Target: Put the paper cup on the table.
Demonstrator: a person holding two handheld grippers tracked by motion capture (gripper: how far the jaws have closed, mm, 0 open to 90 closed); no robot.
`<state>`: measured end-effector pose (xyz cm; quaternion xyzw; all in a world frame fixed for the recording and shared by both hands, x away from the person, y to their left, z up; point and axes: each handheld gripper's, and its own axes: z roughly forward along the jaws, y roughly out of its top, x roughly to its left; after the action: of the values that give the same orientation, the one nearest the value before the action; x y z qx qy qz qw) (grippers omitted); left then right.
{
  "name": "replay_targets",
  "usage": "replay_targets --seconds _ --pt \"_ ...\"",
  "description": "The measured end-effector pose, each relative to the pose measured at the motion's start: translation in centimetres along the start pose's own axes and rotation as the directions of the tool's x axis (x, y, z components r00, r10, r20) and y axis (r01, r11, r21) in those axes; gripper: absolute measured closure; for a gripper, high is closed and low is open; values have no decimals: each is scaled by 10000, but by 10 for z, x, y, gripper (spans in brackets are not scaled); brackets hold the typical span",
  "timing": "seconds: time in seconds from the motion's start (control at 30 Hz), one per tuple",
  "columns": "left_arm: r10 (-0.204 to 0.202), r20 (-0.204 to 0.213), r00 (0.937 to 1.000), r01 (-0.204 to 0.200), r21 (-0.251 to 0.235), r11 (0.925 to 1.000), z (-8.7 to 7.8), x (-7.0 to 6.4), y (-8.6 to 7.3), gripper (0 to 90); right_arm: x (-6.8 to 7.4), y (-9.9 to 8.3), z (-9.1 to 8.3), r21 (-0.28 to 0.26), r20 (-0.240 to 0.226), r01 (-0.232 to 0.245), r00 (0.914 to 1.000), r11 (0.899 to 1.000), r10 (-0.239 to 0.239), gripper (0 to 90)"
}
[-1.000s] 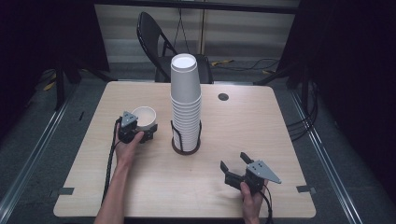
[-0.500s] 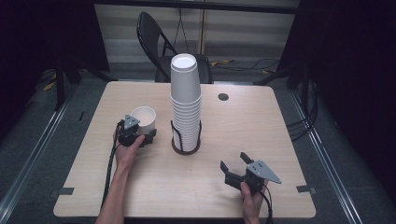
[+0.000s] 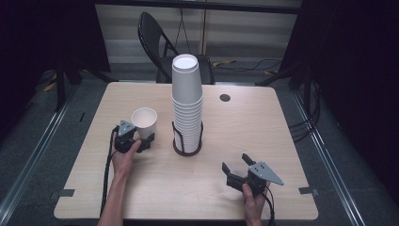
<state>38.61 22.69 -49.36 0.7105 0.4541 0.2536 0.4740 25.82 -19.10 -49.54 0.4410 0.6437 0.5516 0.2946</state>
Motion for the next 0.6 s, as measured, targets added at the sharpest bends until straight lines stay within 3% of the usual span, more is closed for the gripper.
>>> replay_targets --seconds 0.4,0.6 --pt "236 210 9995 -229 -370 9991 -28 -12 -2 156 0 0 -1 -44 -11 -19 10000 10000 19 137" --pt "259 448 9987 -229 -668 9975 -45 -28 -6 155 0 0 -1 -54 -13 -30 10000 10000 30 137"
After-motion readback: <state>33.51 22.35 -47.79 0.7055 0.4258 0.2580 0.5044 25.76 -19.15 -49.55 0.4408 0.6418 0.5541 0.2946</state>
